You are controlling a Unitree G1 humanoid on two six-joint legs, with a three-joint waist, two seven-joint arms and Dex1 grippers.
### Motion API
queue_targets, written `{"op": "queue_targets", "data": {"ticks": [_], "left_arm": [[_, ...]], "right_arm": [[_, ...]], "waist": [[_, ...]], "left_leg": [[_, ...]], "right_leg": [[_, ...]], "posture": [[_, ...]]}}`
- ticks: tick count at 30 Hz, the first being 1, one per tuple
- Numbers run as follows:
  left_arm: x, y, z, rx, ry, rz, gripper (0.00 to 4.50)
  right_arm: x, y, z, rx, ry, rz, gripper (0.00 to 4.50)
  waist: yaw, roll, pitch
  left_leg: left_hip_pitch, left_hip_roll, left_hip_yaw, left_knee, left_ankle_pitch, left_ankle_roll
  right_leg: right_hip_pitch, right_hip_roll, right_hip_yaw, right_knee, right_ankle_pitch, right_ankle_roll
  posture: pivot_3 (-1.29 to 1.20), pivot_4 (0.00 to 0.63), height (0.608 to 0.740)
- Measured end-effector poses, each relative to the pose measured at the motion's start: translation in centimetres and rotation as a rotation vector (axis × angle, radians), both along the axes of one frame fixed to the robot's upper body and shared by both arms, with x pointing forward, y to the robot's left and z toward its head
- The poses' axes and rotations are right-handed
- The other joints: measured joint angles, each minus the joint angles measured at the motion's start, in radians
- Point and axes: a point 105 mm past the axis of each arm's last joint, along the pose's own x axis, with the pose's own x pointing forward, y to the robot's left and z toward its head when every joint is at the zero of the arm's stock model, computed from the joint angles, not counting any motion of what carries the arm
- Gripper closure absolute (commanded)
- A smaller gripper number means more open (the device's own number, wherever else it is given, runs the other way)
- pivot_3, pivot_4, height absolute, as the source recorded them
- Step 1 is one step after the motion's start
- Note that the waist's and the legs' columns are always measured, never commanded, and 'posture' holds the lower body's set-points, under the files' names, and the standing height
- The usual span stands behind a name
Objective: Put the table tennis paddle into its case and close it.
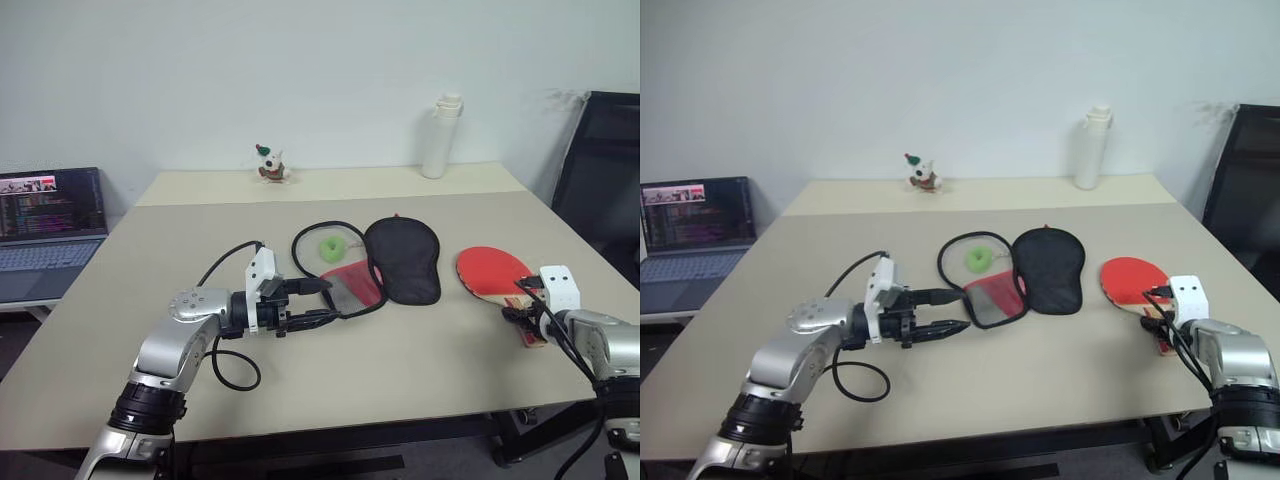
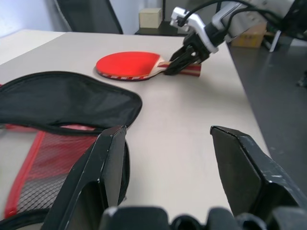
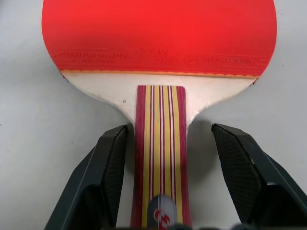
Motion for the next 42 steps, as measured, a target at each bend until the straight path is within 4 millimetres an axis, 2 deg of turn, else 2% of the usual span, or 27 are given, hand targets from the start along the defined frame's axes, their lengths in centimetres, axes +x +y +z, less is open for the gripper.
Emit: {"op": "queue_targets", "data": {"ticks": [2,3,5,9,10,16,18,22,24,26,28,32,35,39,42], "left_arm": [[-0.1,-0.1,0.4,-0.007,-0.009,-0.008,1.45],[-0.1,-0.2,0.5,-0.01,-0.014,-0.011,1.45],[-0.1,-0.2,0.5,-0.009,-0.012,-0.011,1.45],[-0.1,-0.2,0.5,-0.008,-0.003,-0.008,1.45],[-0.1,-0.2,0.5,-0.008,-0.003,-0.007,1.45],[-0.3,-0.2,0.7,-0.012,-0.017,0.009,1.45],[-0.5,-0.1,0.5,-0.018,-0.012,0.019,1.45],[-0.7,0.3,0.2,-0.018,0.002,0.038,1.45],[-0.7,0.3,0.2,-0.018,0.003,0.044,1.45],[-0.7,0.3,0.2,-0.018,0.003,0.045,1.45],[-0.7,0.3,0.2,-0.018,0.002,0.045,1.45],[-0.7,0.3,0.2,-0.016,0.002,0.047,1.45],[-0.8,0.3,0.1,-0.015,0.004,0.045,1.45],[-0.9,0.2,0.0,-0.016,0.004,0.047,1.45],[-0.8,0.2,0.0,-0.018,0.003,0.054,1.45]], "right_arm": [[0.2,0.0,0.0,0.0,0.0,0.0,1.47],[0.3,-0.1,0.0,0.001,-0.003,0.001,1.76],[0.4,0.1,-0.1,0.006,-0.005,0.004,2.03],[0.7,0.4,-0.2,0.011,-0.017,0.004,3.25],[0.7,0.4,-0.2,0.009,-0.02,0.001,3.38],[1.2,-0.3,0.3,0.011,-0.025,-0.044,3.38],[1.5,-0.8,1.4,0.004,-0.045,-0.077,3.38],[2.7,-1.0,5.4,0.021,-0.148,-0.12,3.38],[3.5,0.4,7.6,0.033,-0.217,-0.102,3.38],[4.1,2.6,8.5,0.063,-0.257,-0.066,3.38],[4.6,5.4,8.1,0.105,-0.257,-0.017,3.38],[5.3,10.1,6.1,0.172,-0.2,0.041,3.38],[6.1,13.1,6.0,0.206,-0.188,0.084,3.38],[7.6,15.0,7.1,0.21,-0.228,0.103,3.38],[8.5,15.6,6.6,0.199,-0.225,0.097,3.38]], "waist": [[-0.001,0.0,0.0],[-0.002,-0.001,0.0],[-0.002,-0.001,0.0],[-0.002,-0.002,-0.001],[-0.002,-0.002,-0.001],[-0.002,-0.002,-0.001],[-0.001,0.001,0.001],[-0.002,0.002,0.001],[-0.002,0.002,0.001],[-0.002,0.002,0.001],[-0.002,0.002,0.001],[-0.001,0.002,0.001],[-0.002,0.002,0.002],[0.0,0.002,0.002],[0.003,0.002,0.002]], "left_leg": [[0.0,0.0,0.001,0.0,0.0,0.0],[0.001,0.0,0.001,0.0,0.0,0.0],[0.002,0.0,0.002,0.0,0.0,0.0],[0.002,0.0,0.004,0.0,0.0,0.0],[0.002,0.0,0.005,0.0,0.0,0.0],[0.001,0.0,0.008,0.001,0.0,0.0],[-0.002,-0.001,0.01,0.0,0.0,0.0],[-0.005,-0.001,0.01,-0.001,0.0,0.0],[-0.006,-0.001,0.009,-0.001,0.0,0.0],[-0.006,0.0,0.008,-0.001,0.0,0.0],[-0.006,0.0,0.007,-0.001,0.0,0.0],[-0.007,0.001,0.008,-0.001,0.0,0.0],[-0.008,0.001,0.01,-0.001,0.0,0.0],[-0.01,0.0,0.01,-0.001,0.0,0.0],[-0.011,0.0,0.01,-0.001,0.0,0.0]], "right_leg": [[0.0,0.0,0.001,0.0,0.0,0.001],[0.0,0.0,0.003,0.0,0.001,0.001],[0.0,0.0,0.008,0.0,0.001,0.002],[0.0,0.0,0.012,0.0,0.002,0.004],[0.0,0.0,0.013,-0.001,0.002,0.004],[-0.001,-0.004,0.016,-0.003,0.005,0.008],[-0.004,-0.005,0.017,-0.003,0.005,0.009],[-0.008,-0.004,0.017,-0.004,0.005,0.009],[-0.009,-0.002,0.018,-0.004,0.005,0.009],[-0.009,-0.001,0.018,-0.004,0.005,0.009],[-0.009,0.0,0.017,-0.003,0.005,0.008],[-0.01,-0.002,0.018,-0.002,0.005,0.008],[-0.012,-0.003,0.017,-0.002,0.008,0.004],[-0.015,-0.003,0.017,-0.003,0.008,0.004],[-0.016,-0.003,0.017,-0.003,0.008,0.003]], "posture": [[0.0,0.15,0.74],[0.0,0.15,0.74],[0.0,0.15,0.74],[0.0,0.15,0.74],[0.0,0.15,0.74],[0.0,0.15,0.74],[0.0,0.15,0.74],[0.0,0.15,0.74],[0.0,0.15,0.74],[0.0,0.15,0.74],[0.0,0.15,0.74],[0.0,0.15,0.74],[0.0,0.15,0.74],[0.0,0.15,0.74],[0.0,0.15,0.74]]}}
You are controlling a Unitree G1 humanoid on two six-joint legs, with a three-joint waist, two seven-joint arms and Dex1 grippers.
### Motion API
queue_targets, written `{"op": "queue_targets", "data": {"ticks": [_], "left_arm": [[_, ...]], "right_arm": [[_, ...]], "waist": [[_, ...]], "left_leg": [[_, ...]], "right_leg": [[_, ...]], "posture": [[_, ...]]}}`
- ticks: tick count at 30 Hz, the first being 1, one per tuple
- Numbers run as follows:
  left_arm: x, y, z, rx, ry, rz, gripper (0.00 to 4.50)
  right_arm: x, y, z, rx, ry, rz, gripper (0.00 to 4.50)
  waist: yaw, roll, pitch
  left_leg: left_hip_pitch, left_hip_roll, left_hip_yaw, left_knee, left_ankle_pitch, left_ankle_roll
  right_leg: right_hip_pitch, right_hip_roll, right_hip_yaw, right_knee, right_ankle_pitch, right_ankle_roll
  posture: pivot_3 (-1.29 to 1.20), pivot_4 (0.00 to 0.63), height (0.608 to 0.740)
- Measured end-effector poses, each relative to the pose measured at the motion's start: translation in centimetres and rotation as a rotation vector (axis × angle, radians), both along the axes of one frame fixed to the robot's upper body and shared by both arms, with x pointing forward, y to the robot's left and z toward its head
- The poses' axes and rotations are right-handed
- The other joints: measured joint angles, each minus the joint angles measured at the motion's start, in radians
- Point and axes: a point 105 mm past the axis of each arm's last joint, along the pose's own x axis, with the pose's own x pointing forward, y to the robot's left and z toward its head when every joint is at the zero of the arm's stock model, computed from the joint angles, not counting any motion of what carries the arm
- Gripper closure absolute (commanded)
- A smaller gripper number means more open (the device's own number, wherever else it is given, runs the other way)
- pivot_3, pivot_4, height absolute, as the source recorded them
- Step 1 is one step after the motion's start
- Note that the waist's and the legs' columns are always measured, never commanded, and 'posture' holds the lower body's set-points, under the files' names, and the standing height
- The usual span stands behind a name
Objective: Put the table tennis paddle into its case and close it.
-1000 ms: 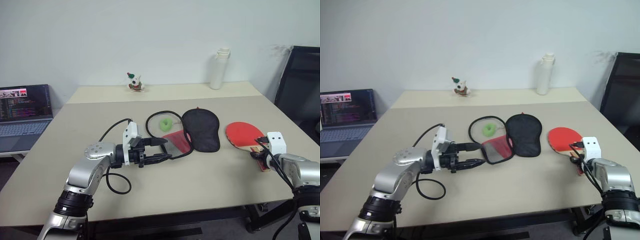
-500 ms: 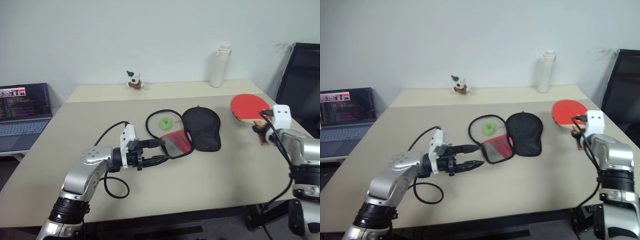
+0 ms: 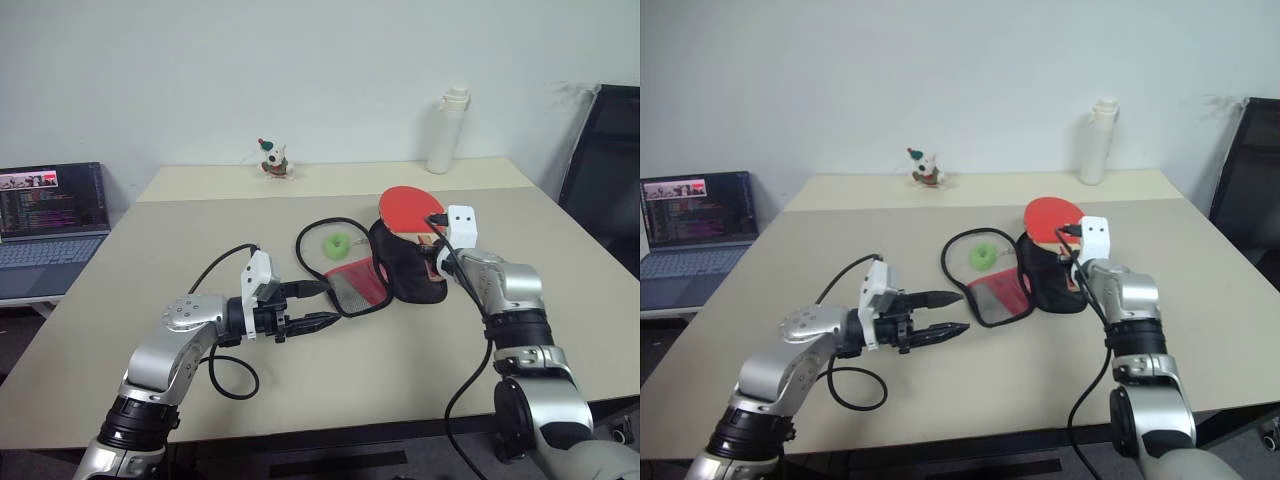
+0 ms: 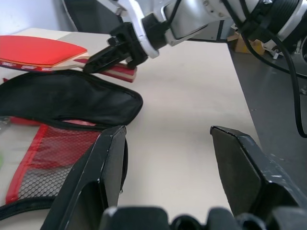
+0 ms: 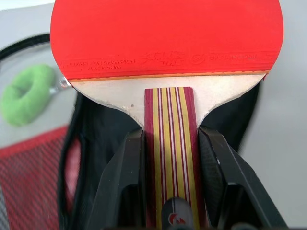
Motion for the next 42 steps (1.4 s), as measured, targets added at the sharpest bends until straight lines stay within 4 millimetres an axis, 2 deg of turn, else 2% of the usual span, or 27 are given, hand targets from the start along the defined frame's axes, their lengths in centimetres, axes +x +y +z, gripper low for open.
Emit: {"op": "queue_targets", "data": {"ticks": [9,16,26,35,40,42], "left_arm": [[-0.3,-0.1,-0.1,-0.001,-0.006,0.002,1.45],[-0.3,0.0,-0.4,-0.003,0.003,0.016,1.45],[-0.3,-0.1,-0.4,0.0,0.011,0.021,1.45],[-0.1,0.0,-0.4,-0.002,0.016,0.039,1.45],[-0.1,-0.1,-0.3,-0.005,0.015,0.038,1.45],[-0.1,-0.2,-0.4,-0.006,0.015,0.036,1.45]], "right_arm": [[0.7,0.1,-4.0,-0.02,0.094,-0.026,3.38],[1.1,0.4,-4.0,-0.024,0.085,-0.026,3.38],[1.0,2.0,-3.5,-0.019,0.059,0.006,0.04],[0.2,2.8,-3.3,-0.031,0.047,0.059,0.01],[-0.1,2.3,-4.6,-0.051,0.061,0.048,0.01],[0.0,2.0,-4.7,-0.069,0.057,0.041,0.38]], "waist": [[-0.004,0.0,0.0],[-0.007,0.0,0.0],[-0.008,0.0,0.0],[-0.008,0.0,0.0],[-0.008,0.0,0.0],[-0.008,0.0,0.0]], "left_leg": [[-0.003,0.0,0.0,0.0,0.0,0.0],[-0.003,0.0,0.0,0.0,0.0,0.0],[-0.003,0.0,0.0,0.001,0.0,0.0],[-0.003,0.0,0.0,0.001,0.0,0.0],[-0.003,0.0,0.0,0.001,0.0,0.0],[-0.003,0.0,-0.001,0.001,0.0,0.0]], "right_leg": [[-0.004,0.0,0.0,0.001,0.0,0.0],[-0.004,0.0,0.0,0.001,0.0,0.0],[-0.004,0.0,0.0,0.002,0.0,0.0],[-0.004,0.0,0.0,0.003,0.0,0.0],[-0.004,0.0,0.0,0.003,0.0,0.0],[-0.004,0.0,0.0,0.003,0.0,0.0]], "posture": [[0.0,0.15,0.74],[0.0,0.15,0.74],[0.0,0.15,0.74],[0.0,0.15,0.74],[0.0,0.15,0.74],[0.0,0.15,0.74]]}}
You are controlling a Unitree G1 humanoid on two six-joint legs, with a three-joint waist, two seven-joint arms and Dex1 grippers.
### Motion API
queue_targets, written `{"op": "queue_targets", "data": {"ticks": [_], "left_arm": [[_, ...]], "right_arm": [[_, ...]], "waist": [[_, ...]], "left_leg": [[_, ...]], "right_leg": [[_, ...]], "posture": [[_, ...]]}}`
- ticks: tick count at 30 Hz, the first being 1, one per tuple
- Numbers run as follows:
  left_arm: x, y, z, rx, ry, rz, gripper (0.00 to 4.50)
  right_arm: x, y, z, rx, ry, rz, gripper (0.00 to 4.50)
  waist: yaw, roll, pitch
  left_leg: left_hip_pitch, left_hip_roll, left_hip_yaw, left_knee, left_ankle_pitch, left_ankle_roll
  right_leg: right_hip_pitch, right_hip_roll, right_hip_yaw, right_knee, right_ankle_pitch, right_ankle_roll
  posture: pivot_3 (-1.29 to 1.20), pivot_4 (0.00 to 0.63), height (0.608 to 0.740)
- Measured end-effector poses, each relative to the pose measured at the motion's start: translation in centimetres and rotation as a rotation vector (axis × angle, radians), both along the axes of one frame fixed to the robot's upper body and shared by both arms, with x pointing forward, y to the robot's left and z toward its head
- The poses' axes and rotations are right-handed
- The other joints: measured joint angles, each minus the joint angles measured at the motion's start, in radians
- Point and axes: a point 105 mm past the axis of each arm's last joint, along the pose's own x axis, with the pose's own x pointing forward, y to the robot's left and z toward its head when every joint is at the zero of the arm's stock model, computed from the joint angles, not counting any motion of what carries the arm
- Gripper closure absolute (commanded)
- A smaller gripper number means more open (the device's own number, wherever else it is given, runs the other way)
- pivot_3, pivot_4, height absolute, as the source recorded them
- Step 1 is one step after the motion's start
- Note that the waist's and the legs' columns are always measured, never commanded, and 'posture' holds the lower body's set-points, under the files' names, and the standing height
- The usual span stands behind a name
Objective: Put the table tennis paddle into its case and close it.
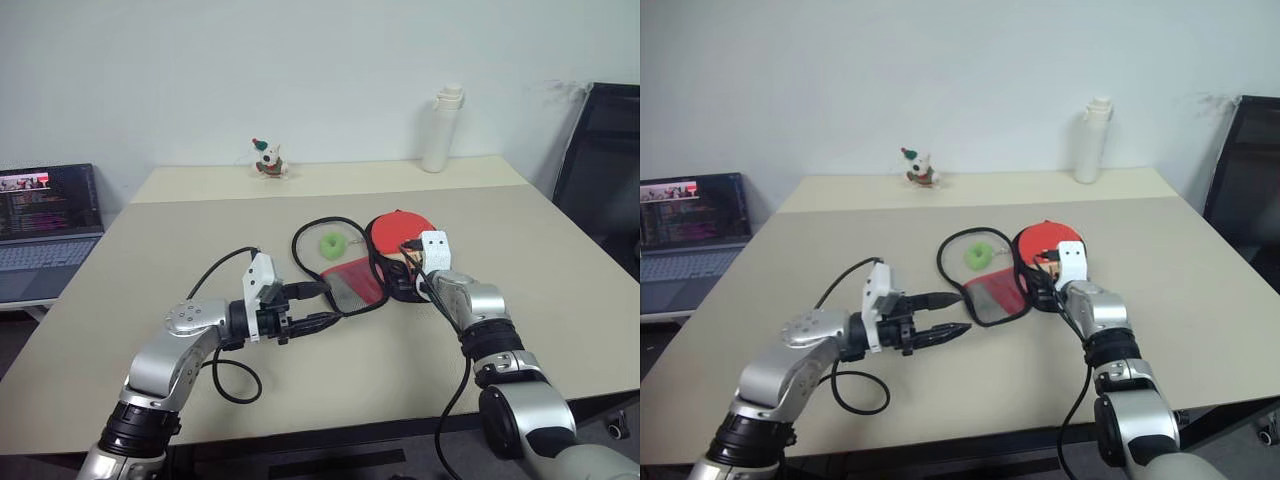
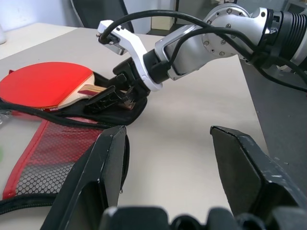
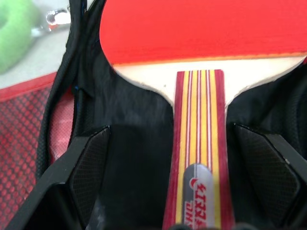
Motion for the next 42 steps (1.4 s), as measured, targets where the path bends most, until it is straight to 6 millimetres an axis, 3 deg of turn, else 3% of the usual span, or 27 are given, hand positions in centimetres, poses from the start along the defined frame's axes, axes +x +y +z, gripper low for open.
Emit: {"op": "queue_targets", "data": {"ticks": [9,23,32,36,39,42], "left_arm": [[0.0,0.0,0.0,0.004,-0.004,0.0,1.45],[0.0,0.2,-0.3,0.016,-0.003,-0.003,1.45],[0.3,0.5,-0.6,0.022,-0.007,0.011,1.45],[1.1,1.0,-1.0,0.025,-0.007,0.066,1.45],[2.2,1.8,-1.5,0.035,-0.013,0.137,1.45],[3.4,2.9,-1.9,0.052,-0.019,0.206,1.88]], "right_arm": [[0.0,-0.8,-0.1,-0.03,-0.005,-0.026,3.31],[-1.4,-0.8,-0.5,-0.009,0.004,-0.05,3.32],[-1.5,0.4,-0.1,0.044,-0.016,-0.032,0.26],[-2.2,1.6,2.7,0.085,-0.11,0.089,0.26],[-4.3,2.1,5.7,0.086,-0.196,0.254,0.26],[-6.9,1.5,7.5,0.067,-0.233,0.379,0.23]], "waist": [[0.0,0.0,0.0],[0.001,0.0,0.0],[0.001,0.0,0.0],[0.001,0.0,0.0],[0.006,0.0,0.0],[0.013,0.0,0.0]], "left_leg": [[0.0,0.0,0.0,0.0,0.0,0.0],[0.0,0.0,0.0,0.0,0.0,0.0],[0.0,0.0,0.0,0.0,0.0,0.0],[0.0,0.0,0.0,0.0,0.0,0.0],[0.0,0.0,-0.002,0.0,0.0,0.0],[0.0,0.0,-0.002,0.0,0.0,0.0]], "right_leg": [[0.0,0.0,0.0,0.0,0.0,0.0],[0.0,0.0,0.0,0.0,0.0,0.0],[0.0,0.0,0.0,0.001,0.0,0.0],[0.0,0.0,0.0,0.001,0.0,0.0],[0.0,0.0,-0.001,0.0,0.0,0.0],[0.0,0.0,-0.002,0.0,0.0,0.0]], "posture": [[0.0,0.15,0.74],[0.0,0.15,0.74],[0.0,0.15,0.74],[0.0,0.15,0.74],[0.0,0.15,0.74],[0.0,0.15,0.74]]}}
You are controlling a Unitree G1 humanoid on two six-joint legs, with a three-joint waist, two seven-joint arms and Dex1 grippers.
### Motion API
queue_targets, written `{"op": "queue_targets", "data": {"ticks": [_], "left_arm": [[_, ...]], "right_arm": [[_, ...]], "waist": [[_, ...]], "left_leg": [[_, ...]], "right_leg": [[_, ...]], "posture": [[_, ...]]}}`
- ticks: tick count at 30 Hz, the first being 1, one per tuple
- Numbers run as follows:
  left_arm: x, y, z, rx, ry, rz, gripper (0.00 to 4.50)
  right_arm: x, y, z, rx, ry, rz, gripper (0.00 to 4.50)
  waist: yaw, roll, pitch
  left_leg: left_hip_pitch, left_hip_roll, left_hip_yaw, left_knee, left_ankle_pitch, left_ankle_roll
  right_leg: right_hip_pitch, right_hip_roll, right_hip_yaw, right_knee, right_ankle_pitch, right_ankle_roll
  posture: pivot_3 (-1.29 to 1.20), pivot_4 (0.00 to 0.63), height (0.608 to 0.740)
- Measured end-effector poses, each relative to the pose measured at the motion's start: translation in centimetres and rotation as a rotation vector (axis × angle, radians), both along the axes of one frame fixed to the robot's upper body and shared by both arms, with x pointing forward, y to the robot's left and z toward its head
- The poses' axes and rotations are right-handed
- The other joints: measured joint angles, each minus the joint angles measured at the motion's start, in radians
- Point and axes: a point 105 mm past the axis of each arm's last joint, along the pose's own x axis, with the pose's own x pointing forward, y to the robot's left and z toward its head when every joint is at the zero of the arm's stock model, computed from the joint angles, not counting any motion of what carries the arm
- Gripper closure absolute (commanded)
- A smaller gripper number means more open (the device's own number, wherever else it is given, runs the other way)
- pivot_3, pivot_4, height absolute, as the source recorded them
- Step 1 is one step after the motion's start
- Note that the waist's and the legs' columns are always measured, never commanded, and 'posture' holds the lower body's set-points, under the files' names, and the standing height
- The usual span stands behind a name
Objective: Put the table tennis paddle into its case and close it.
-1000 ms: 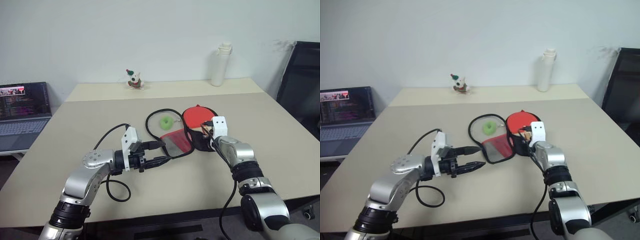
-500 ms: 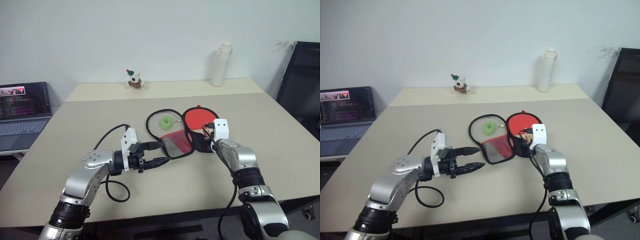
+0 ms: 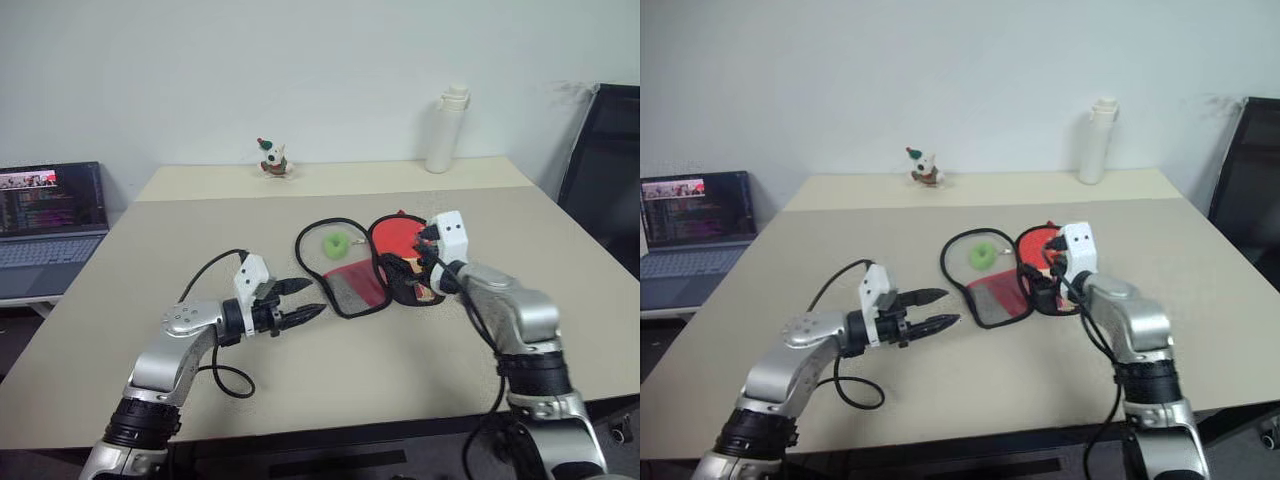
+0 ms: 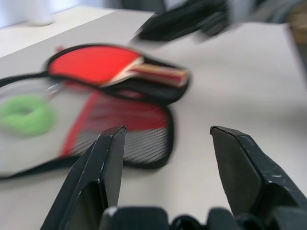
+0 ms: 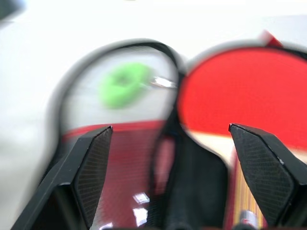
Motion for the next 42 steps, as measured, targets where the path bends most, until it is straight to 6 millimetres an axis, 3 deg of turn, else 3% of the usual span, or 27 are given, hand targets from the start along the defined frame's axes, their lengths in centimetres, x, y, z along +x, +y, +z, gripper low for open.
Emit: {"op": "queue_targets", "data": {"ticks": [4,7,8,14,26,29,31,35,37,39,42], "left_arm": [[1.9,1.8,-0.6,0.035,0.005,0.1,3.23],[2.9,2.6,-1.4,0.059,0.025,0.141,4.33],[3.2,2.9,-1.6,0.07,0.029,0.152,4.49],[5.4,3.2,-3.1,0.13,0.058,0.21,4.49],[9.1,-2.1,-3.9,0.065,0.093,0.196,4.49],[9.8,-3.2,-2.8,0.049,0.069,0.185,4.49],[10.3,-4.3,-1.0,0.024,0.034,0.161,4.49],[10.8,-8.2,5.4,-0.023,-0.12,0.051,4.49],[10.4,-10.0,7.1,-0.041,-0.168,-0.006,4.49],[10.0,-11.2,6.8,-0.046,-0.161,-0.05,4.49],[9.8,-11.4,5.5,-0.025,-0.114,-0.07,4.49]], "right_arm": [[-2.6,-1.8,1.5,-0.062,-0.034,0.092,0.23],[-3.3,-2.5,2.3,-0.093,-0.053,0.104,0.23],[-3.4,-2.7,2.4,-0.098,-0.053,0.105,0.23],[-3.3,-3.8,2.9,-0.106,-0.058,0.072,0.23],[-3.4,-4.1,2.5,-0.109,-0.05,0.055,0.23],[-3.5,-4.5,2.0,-0.12,-0.038,0.041,0.23],[-3.7,-5.3,1.8,-0.133,-0.03,0.016,0.23],[-4.2,-7.7,1.5,-0.135,-0.024,-0.063,0.23],[-4.5,-8.5,1.2,-0.138,-0.016,-0.091,0.23],[-4.9,-9.3,0.8,-0.14,-0.003,-0.12,0.23],[-5.4,-10.0,0.7,-0.132,0.004,-0.146,0.23]], "waist": [[0.012,0.0,0.0],[0.01,0.0,0.0],[0.01,0.0,0.0],[0.015,-0.001,0.0],[0.016,-0.001,-0.001],[0.015,-0.002,-0.001],[0.017,-0.002,0.0],[0.027,-0.002,0.0],[0.027,-0.002,0.0],[0.025,-0.002,0.0],[0.013,-0.002,0.0]], "left_leg": [[0.0,-0.001,0.001,0.001,0.0,0.0],[0.001,-0.001,0.002,0.001,0.0,0.0],[0.001,-0.001,0.002,0.001,0.0,0.0],[0.0,-0.001,0.001,0.001,0.0,0.0],[-0.001,-0.003,0.001,0.002,0.0,0.0],[-0.002,-0.003,0.001,0.002,0.0,0.0],[-0.005,-0.004,0.0,0.003,0.0,0.0],[-0.008,-0.005,0.0,0.004,0.0,0.0],[-0.007,-0.006,0.0,0.004,0.0,0.0],[-0.007,-0.006,0.001,0.004,0.0,0.0],[-0.006,-0.006,0.0,0.004,0.0,0.0]], "right_leg": [[0.0,0.0,-0.001,0.0,0.0,0.0],[0.0,0.001,0.0,0.0,0.0,0.0],[0.0,0.001,-0.001,0.0,0.0,0.0],[0.0,0.001,-0.001,0.0,0.0,0.0],[0.0,0.0,-0.001,-0.001,0.001,0.002],[0.0,0.0,-0.001,-0.001,0.001,0.002],[-0.001,0.0,-0.002,-0.002,0.001,0.002],[-0.002,0.0,-0.003,-0.004,0.002,0.004],[-0.002,0.0,-0.002,-0.005,0.002,0.004],[-0.002,0.0,-0.002,-0.004,0.002,0.004],[-0.002,0.003,-0.001,-0.003,0.002,0.004]], "posture": [[0.0,0.15,0.74],[0.0,0.15,0.74],[0.0,0.15,0.74],[0.0,0.15,0.74],[0.0,0.15,0.74],[0.0,0.15,0.74],[0.0,0.15,0.74],[0.0,0.15,0.74],[0.0,0.15,0.74],[0.0,0.15,0.74],[0.0,0.15,0.74]]}}
